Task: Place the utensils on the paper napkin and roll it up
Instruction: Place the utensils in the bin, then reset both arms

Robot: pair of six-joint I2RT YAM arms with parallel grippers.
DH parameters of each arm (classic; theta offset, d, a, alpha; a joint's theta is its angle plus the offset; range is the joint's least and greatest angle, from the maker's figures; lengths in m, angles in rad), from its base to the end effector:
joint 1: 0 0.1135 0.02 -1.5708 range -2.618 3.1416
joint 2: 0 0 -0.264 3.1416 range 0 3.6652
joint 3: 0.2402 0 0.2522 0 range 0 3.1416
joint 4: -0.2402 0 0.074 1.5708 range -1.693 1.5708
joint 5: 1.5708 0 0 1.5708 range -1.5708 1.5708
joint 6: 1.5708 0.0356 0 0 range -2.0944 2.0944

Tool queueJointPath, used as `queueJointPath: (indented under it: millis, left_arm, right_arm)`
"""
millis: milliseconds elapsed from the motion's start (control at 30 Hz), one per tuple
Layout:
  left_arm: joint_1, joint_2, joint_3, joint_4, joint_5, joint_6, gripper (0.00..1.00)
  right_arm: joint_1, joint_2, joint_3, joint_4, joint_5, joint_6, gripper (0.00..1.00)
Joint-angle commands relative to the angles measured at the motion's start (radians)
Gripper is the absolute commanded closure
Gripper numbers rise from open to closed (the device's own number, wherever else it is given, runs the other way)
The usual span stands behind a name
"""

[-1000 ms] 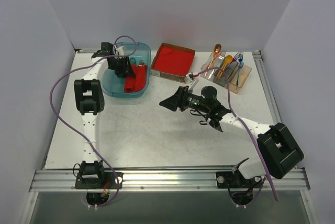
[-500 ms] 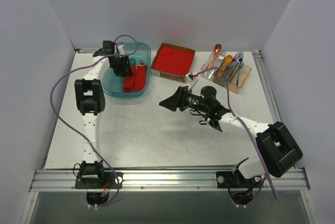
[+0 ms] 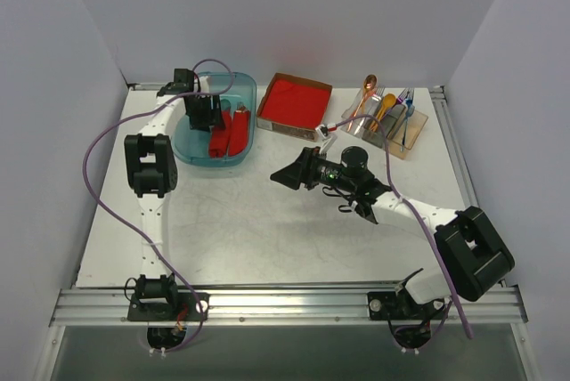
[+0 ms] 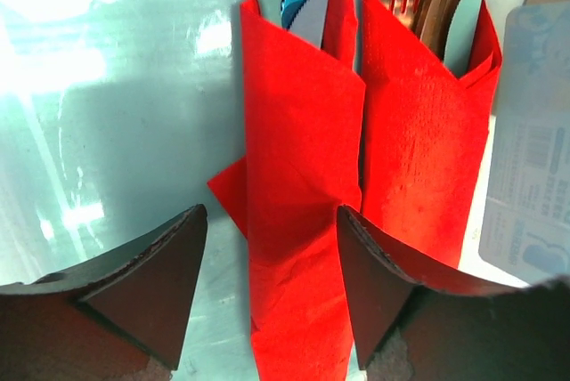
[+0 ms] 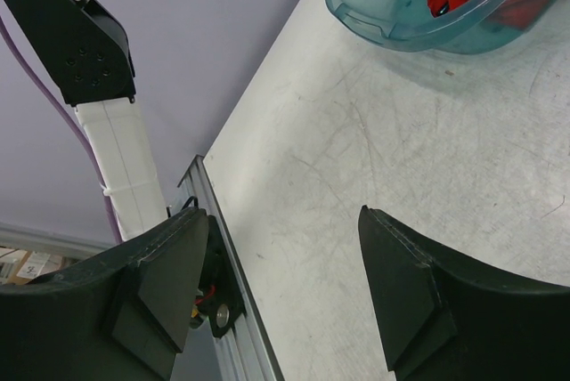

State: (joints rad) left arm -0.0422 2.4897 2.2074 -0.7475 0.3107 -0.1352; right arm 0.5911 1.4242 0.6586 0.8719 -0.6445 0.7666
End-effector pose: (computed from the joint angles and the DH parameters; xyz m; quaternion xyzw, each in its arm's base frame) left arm 0.5365 -0.0335 0.1706 -0.0029 0.9529 -0.1719 0.2497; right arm 0.2384 0.1858 0.2590 -0.1790 0.6523 0.6077 0.4161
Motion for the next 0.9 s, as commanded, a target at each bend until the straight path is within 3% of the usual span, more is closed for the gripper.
queueJointPath:
  millis: [0, 33, 167, 300, 500, 567, 600, 733, 867]
  left_arm:
    - [0.007, -0.069, -0.046, 0.014, -0.007, 0.017, 0.29]
    - [0.005, -0.112, -0.092, 0.026, -0.002, 0.017, 0.28]
    - [0.008, -0.293, -0.303, 0.228, 0.001, -0.001, 0.14]
    - [0.015, -0.468, -0.469, 0.353, -0.004, -0.023, 0.03]
    - [0.011, -0.857, -0.823, 0.537, -0.079, -0.130, 0.06]
    - [0.001, -0.961, -0.923, 0.580, -0.103, -0.170, 0.06]
    - [-0.005, -1.013, -1.046, 0.599, -0.128, -0.202, 0.06]
    - [-0.059, -1.357, -1.361, 0.704, -0.208, -0.262, 0.06]
    - [-0.084, -1.577, -1.569, 0.781, -0.183, -0.351, 0.06]
  right_arm:
    - [0.009, 0.004, -0.001, 0.059, -0.021, -0.010, 0.30]
    - [0.009, -0.002, -0.001, 0.041, -0.014, -0.018, 0.28]
    - [0.007, -0.053, -0.008, -0.020, 0.043, -0.073, 0.01]
    - [0.009, -0.105, -0.010, -0.060, 0.083, -0.110, 0.00]
    - [0.004, -0.178, -0.007, -0.132, 0.172, -0.171, 0.00]
    - [0.007, -0.205, -0.001, -0.200, 0.262, -0.187, 0.00]
    - [0.004, -0.229, -0.001, -0.217, 0.296, -0.203, 0.00]
    - [0.001, -0.327, -0.022, -0.302, 0.439, -0.251, 0.00]
    - [-0.005, -0.438, -0.051, -0.370, 0.554, -0.320, 0.00]
